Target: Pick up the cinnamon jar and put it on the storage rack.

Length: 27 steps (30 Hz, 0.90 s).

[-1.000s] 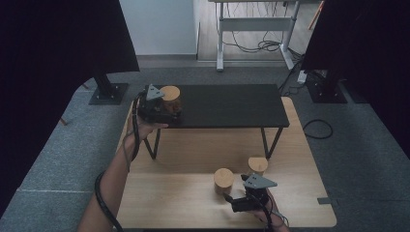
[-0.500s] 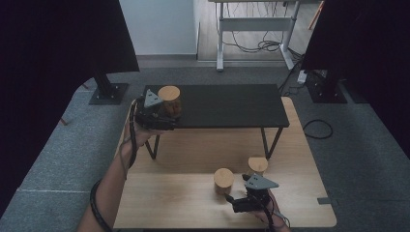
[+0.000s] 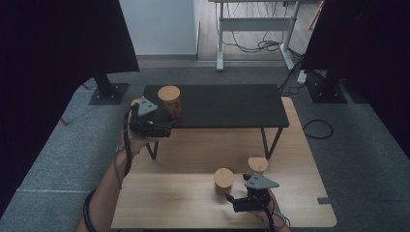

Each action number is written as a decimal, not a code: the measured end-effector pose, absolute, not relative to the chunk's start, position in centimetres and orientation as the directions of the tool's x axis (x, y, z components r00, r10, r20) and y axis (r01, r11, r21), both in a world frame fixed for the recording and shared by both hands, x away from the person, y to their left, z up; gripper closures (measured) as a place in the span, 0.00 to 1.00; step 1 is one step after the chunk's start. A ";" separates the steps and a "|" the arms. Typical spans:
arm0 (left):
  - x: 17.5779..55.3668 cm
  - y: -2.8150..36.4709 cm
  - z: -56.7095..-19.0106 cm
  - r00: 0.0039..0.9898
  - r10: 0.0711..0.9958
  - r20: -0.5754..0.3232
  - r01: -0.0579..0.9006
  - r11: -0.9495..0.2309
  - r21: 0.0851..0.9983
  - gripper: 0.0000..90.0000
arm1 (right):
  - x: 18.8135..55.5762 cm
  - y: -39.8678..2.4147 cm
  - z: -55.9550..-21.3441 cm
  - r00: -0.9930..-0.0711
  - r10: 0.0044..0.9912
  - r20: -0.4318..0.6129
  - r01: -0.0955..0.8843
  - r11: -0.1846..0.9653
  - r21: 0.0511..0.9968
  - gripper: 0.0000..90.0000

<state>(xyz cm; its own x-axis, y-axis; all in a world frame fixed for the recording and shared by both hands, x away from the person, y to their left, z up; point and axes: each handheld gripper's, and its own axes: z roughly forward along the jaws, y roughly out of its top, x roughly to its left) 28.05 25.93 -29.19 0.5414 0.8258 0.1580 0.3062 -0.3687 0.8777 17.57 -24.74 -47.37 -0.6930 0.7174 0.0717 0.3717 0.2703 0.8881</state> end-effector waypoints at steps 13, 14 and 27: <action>25.6 27.0 -29.8 0.550 0.824 0.135 0.282 -0.336 0.898 0.06 | 17.5 -24.8 -47.4 -0.695 0.716 0.074 0.372 0.269 0.888 0.02; 25.3 27.2 -29.9 0.554 0.822 0.132 0.279 -0.333 0.901 0.06 | 17.5 -24.8 -47.4 -0.694 0.716 0.074 0.371 0.268 0.889 0.02; 21.2 28.2 -32.5 0.579 0.808 0.109 0.271 -0.317 0.909 0.06 | 17.5 -24.9 -47.4 -0.693 0.717 0.073 0.371 0.268 0.889 0.02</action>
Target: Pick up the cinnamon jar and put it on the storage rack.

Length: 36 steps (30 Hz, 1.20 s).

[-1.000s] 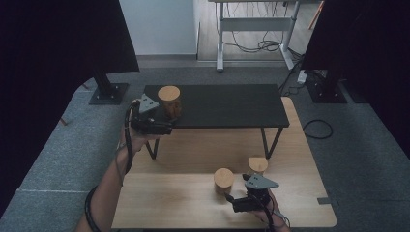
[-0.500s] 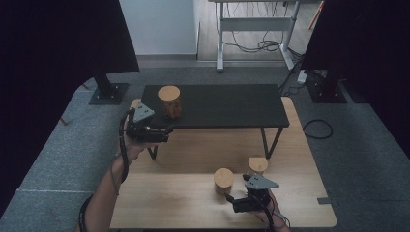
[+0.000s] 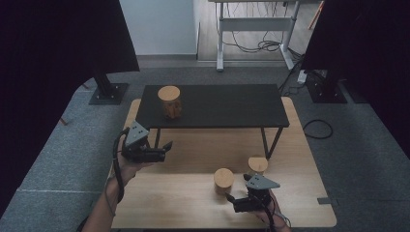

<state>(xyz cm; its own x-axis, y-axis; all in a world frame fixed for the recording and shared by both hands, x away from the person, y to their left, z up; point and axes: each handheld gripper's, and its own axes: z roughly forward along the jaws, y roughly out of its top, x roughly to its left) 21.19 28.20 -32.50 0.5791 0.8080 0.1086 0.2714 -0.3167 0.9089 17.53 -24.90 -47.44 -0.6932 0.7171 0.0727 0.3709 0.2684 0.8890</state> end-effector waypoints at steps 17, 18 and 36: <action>18.9 29.5 -38.4 0.618 0.786 0.003 0.341 -0.271 0.900 0.06 | 17.6 -24.9 -47.5 -0.686 0.724 0.065 0.375 0.276 0.885 0.02; 19.0 29.8 -38.8 0.625 0.780 -0.026 0.351 -0.252 0.902 0.07 | 17.6 -24.9 -47.5 -0.686 0.725 0.065 0.376 0.277 0.884 0.02; 19.8 28.8 -42.5 0.622 0.783 -0.015 0.426 -0.322 0.846 0.07 | 17.8 -24.8 -47.8 -0.691 0.720 0.068 0.385 0.286 0.877 0.01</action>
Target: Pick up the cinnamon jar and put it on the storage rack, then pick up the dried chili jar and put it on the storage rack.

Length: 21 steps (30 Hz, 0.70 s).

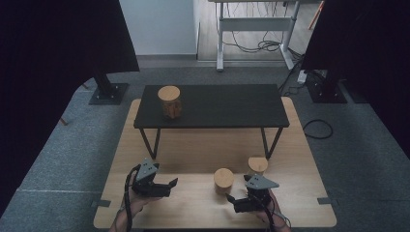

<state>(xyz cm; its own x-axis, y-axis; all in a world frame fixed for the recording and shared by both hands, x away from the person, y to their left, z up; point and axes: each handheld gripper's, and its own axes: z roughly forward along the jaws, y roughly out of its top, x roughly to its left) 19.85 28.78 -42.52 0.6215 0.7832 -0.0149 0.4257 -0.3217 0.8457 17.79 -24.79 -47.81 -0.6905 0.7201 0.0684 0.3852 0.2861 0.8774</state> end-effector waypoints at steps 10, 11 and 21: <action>20.5 28.8 -43.1 0.615 0.788 -0.024 0.447 -0.324 0.834 0.07 | 17.7 -24.9 -47.8 -0.685 0.726 0.059 0.385 0.292 0.875 0.01; 20.5 28.7 -43.1 0.618 0.786 -0.023 0.447 -0.327 0.833 0.07 | 17.6 -24.9 -47.7 -0.684 0.727 0.058 0.385 0.292 0.876 0.01; 20.7 28.8 -43.2 0.621 0.784 -0.026 0.448 -0.327 0.832 0.06 | 17.7 -25.6 -47.7 -0.686 0.724 0.072 0.384 0.276 0.881 0.00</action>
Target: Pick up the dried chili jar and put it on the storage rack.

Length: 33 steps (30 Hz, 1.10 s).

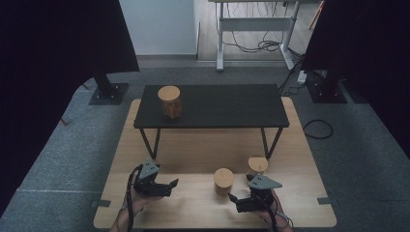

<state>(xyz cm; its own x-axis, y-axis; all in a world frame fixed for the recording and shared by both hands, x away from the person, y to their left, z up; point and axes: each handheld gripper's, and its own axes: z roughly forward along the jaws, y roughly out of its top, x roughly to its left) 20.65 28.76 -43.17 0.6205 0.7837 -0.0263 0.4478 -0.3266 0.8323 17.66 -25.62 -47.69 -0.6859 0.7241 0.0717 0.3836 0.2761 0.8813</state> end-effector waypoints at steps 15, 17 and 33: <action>20.1 28.9 -42.5 0.623 0.782 -0.012 0.424 -0.325 0.846 0.06 | 18.0 -26.7 -47.7 -0.689 0.708 0.151 0.413 0.212 0.886 0.00; 20.0 28.7 -42.4 0.628 0.778 -0.007 0.416 -0.328 0.848 0.06 | 17.9 -26.7 -47.7 -0.685 0.712 0.153 0.414 0.208 0.886 0.00; 20.7 28.9 -43.2 0.630 0.776 -0.040 0.438 -0.313 0.843 0.06 | 17.8 -26.2 -47.9 -0.673 0.728 0.131 0.409 0.219 0.886 0.00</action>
